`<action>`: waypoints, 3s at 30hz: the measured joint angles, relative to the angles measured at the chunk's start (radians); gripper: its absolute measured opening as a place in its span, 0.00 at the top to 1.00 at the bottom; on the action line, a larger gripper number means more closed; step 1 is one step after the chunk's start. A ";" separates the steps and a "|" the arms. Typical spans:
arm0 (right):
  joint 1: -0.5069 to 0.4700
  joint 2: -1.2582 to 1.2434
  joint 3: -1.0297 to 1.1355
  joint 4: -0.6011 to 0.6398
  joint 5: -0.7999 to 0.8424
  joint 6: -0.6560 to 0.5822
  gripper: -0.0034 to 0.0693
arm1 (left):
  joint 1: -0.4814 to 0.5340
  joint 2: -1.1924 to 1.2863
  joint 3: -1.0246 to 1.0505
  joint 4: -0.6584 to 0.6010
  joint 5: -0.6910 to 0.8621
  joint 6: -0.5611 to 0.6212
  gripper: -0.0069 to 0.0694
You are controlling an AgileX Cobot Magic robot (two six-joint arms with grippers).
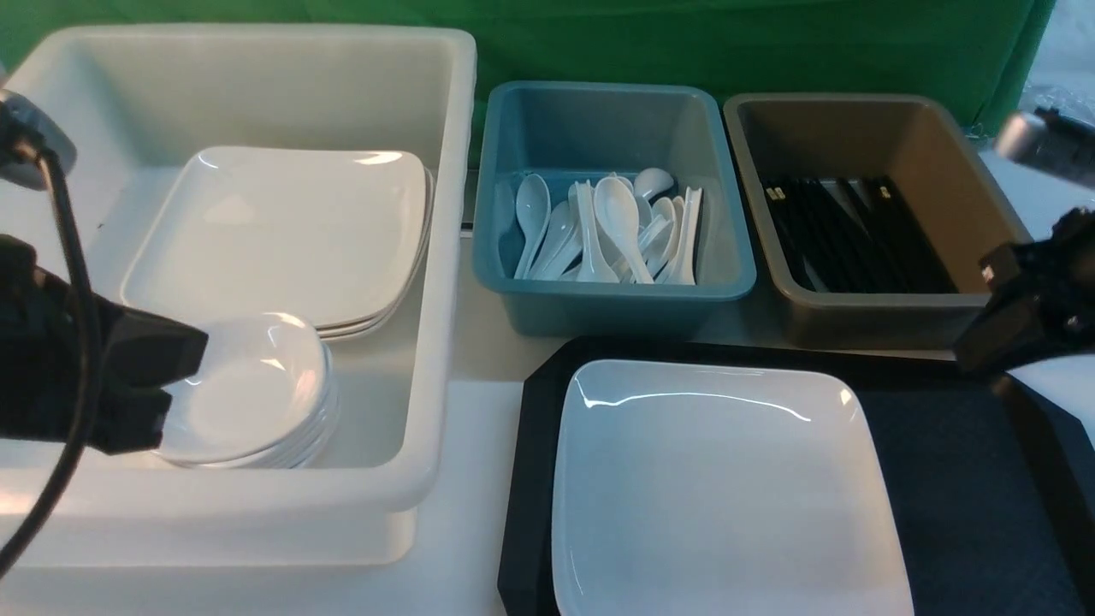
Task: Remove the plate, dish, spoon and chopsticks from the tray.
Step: Use the right arm to grab a plate from the dinner plate, then use the right arm to put the plate into the large storage box on the left
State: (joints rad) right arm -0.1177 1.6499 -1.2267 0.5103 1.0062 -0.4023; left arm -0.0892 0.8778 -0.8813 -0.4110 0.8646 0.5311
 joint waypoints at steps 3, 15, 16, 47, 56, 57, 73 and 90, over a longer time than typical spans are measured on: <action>-0.002 0.064 0.068 0.044 -0.099 -0.045 0.49 | 0.000 0.004 0.000 0.000 -0.001 0.000 0.89; 0.130 0.263 0.079 0.084 -0.394 -0.084 0.26 | 0.000 0.025 0.000 0.000 0.006 -0.006 0.89; 0.146 0.267 0.077 0.086 -0.424 -0.084 0.26 | 0.000 0.025 0.000 0.000 0.007 -0.006 0.89; 0.253 -0.064 0.080 0.090 -0.361 -0.196 0.86 | 0.000 0.025 0.000 -0.005 0.012 -0.007 0.89; 0.253 -0.135 0.082 0.067 -0.346 -0.201 0.86 | 0.000 0.025 0.000 -0.005 0.004 -0.007 0.89; 0.253 -0.152 0.083 0.064 -0.346 -0.204 0.86 | 0.000 0.025 0.000 -0.006 0.004 -0.007 0.89; 0.253 -0.305 -0.035 0.030 -0.252 -0.189 0.87 | 0.000 0.025 0.000 -0.006 -0.061 -0.037 0.89; 0.253 -0.246 -0.377 0.068 -0.230 -0.103 0.87 | 0.000 0.026 0.000 -0.006 -0.231 -0.087 0.89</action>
State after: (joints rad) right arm 0.1348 1.4035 -1.6041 0.5787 0.7767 -0.5053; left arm -0.0892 0.9040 -0.8813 -0.4168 0.6331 0.4441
